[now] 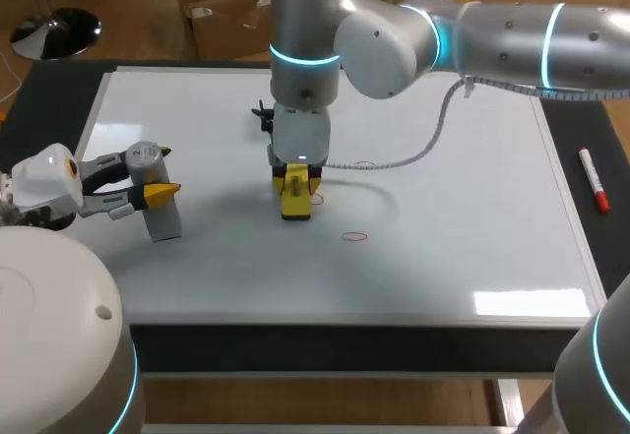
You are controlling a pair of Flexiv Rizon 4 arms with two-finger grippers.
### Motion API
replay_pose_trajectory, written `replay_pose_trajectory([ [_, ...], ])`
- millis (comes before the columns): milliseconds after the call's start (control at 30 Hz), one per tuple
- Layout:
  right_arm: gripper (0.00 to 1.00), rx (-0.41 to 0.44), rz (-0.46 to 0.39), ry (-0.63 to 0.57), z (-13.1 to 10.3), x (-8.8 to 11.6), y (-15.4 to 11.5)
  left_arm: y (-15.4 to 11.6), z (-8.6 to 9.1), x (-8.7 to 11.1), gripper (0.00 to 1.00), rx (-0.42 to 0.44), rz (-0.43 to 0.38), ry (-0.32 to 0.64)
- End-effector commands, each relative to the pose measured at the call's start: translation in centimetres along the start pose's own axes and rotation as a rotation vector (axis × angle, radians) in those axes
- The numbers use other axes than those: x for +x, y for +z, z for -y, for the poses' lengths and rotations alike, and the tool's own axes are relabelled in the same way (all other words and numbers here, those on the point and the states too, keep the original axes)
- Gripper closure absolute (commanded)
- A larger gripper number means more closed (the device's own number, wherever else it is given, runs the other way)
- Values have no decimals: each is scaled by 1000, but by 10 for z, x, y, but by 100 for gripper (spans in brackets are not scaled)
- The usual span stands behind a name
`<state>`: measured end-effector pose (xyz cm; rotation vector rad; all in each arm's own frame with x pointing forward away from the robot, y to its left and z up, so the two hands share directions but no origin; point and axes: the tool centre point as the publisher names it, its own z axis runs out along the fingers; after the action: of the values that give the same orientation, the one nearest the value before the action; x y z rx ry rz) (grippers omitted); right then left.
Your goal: Pick up the inspection probe, press it on each red-marked spot on the whiteboard one by one, put down the probe, pick up the eraser, and wipe off all the red marks.
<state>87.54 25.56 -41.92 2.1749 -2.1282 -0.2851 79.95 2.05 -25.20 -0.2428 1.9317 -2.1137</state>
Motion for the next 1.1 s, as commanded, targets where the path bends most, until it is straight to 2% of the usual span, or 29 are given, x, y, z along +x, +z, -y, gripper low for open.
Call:
replay_pose_trajectory([
  [33, 100, -7, -4, 12, 4, 4, 3, 0, 1, 0, 100, 0, 0, 0],
  [367, 100, -13, -10, 43, 4, 17, 7, 0, 1, 0, 100, 0, 0, 0],
  [800, 100, 3, -6, 148, 2, 54, 6, 0, 1, 0, 100, 0, 0, 0],
  [1100, 100, 12, -5, 189, -1, 70, 4, 0, 1, 0, 100, 0, 0, 0],
])
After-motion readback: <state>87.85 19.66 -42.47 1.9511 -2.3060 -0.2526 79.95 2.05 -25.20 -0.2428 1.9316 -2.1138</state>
